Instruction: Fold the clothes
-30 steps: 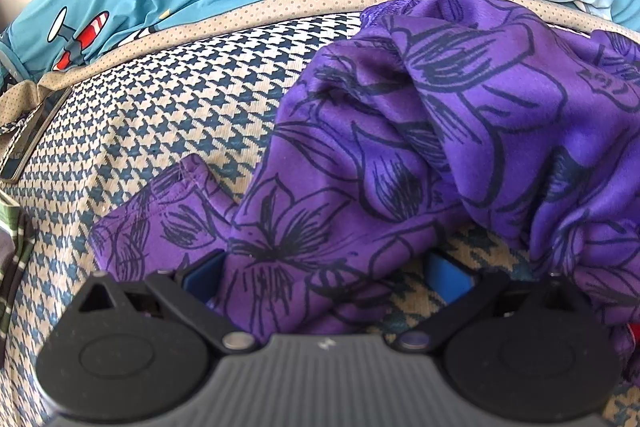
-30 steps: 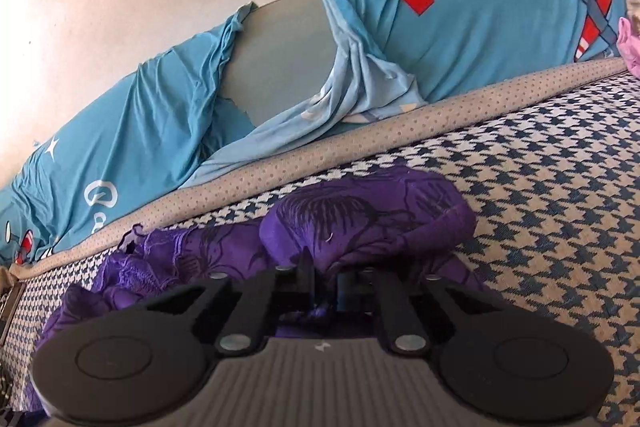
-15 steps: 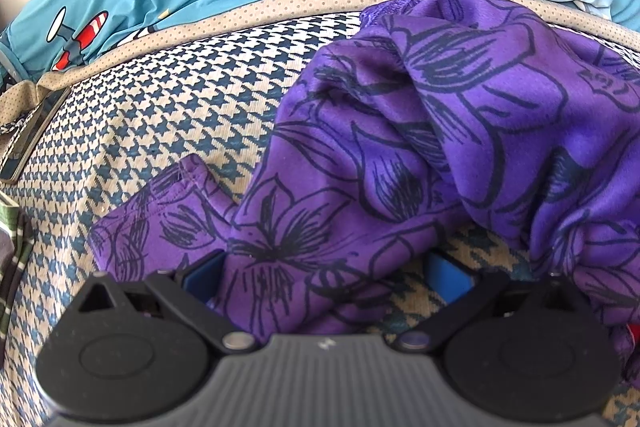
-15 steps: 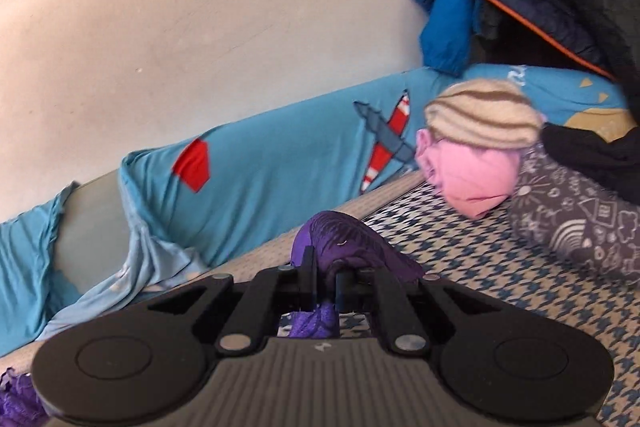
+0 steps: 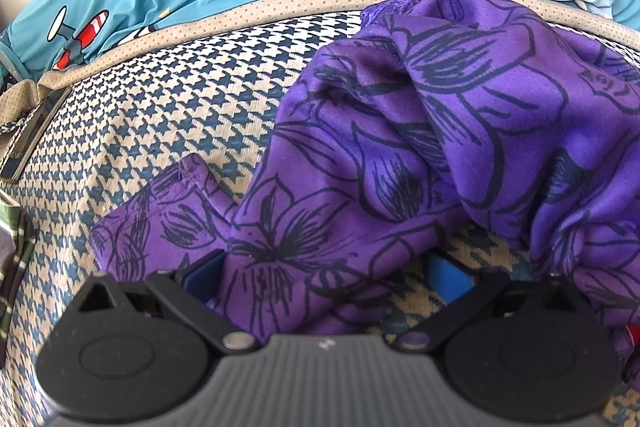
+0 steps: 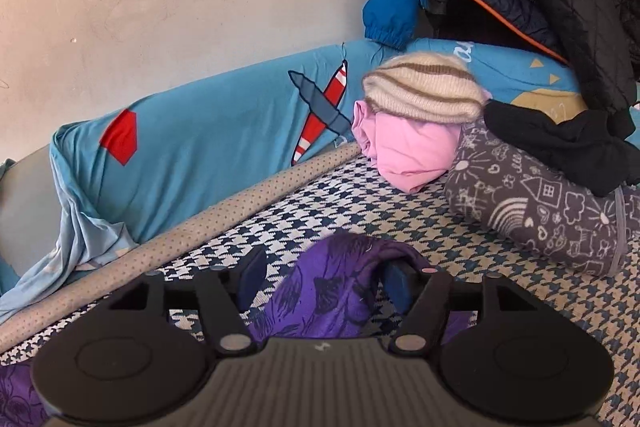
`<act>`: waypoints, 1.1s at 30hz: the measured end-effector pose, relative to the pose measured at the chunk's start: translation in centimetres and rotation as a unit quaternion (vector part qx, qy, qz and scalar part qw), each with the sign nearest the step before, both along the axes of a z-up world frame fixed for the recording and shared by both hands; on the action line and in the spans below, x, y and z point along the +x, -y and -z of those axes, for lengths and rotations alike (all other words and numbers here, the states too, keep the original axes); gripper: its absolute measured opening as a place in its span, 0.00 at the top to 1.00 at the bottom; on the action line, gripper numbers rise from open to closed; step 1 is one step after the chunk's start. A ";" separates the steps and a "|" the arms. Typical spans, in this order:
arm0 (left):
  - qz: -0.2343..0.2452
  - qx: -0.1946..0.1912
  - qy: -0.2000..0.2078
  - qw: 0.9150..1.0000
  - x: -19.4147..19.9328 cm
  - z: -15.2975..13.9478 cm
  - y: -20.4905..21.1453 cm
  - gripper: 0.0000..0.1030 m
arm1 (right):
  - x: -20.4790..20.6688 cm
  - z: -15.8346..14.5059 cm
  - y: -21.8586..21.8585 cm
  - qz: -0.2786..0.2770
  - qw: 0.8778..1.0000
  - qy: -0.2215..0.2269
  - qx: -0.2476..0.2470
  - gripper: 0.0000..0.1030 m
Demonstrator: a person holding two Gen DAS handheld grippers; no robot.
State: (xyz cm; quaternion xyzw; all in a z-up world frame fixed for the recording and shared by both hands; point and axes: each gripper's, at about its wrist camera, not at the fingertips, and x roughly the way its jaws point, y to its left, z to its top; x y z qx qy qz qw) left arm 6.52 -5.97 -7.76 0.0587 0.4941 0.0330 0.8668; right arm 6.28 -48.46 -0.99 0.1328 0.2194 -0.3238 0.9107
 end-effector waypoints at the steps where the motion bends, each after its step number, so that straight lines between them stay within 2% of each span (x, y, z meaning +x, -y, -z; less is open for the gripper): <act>1: 0.000 0.000 0.000 1.000 0.0 0.0 -0.1 0.00 | -0.2 -0.2 -0.3 0.001 1.000 0.006 -0.010 0.36; 4: 0.001 0.001 0.000 1.000 0.0 0.0 -0.1 0.00 | -0.6 -1.3 -1.2 0.013 0.998 0.029 -0.051 0.31; 6: 0.001 0.001 0.000 1.000 0.0 0.0 -0.1 0.00 | -1.1 -2.1 -1.9 0.023 0.994 0.053 -0.088 0.18; 9: 0.000 0.001 0.000 1.000 0.1 0.0 0.0 0.00 | -1.4 -2.7 -2.9 0.008 0.991 0.076 -0.114 0.09; 14: 0.001 0.003 0.001 1.000 0.1 0.0 0.0 0.00 | 0.2 -1.9 -4.5 -0.124 0.988 0.058 -0.070 0.09; 20: -0.001 0.002 0.002 1.000 0.0 -0.1 0.1 0.00 | 2.8 1.0 -6.3 -0.236 0.972 0.007 0.013 0.09; 22: 0.001 0.004 0.003 1.000 0.0 -0.1 0.2 0.00 | 3.5 2.0 -7.2 -0.255 0.967 -0.011 0.016 0.09; 29: -0.001 0.008 0.009 1.000 -0.2 0.0 0.4 0.00 | 5.3 3.2 -9.3 -0.296 0.954 -0.036 0.035 0.09; 33: 0.000 0.009 0.010 1.000 -0.2 0.0 0.5 0.00 | 6.7 4.4 -10.8 -0.291 0.954 -0.075 0.018 0.09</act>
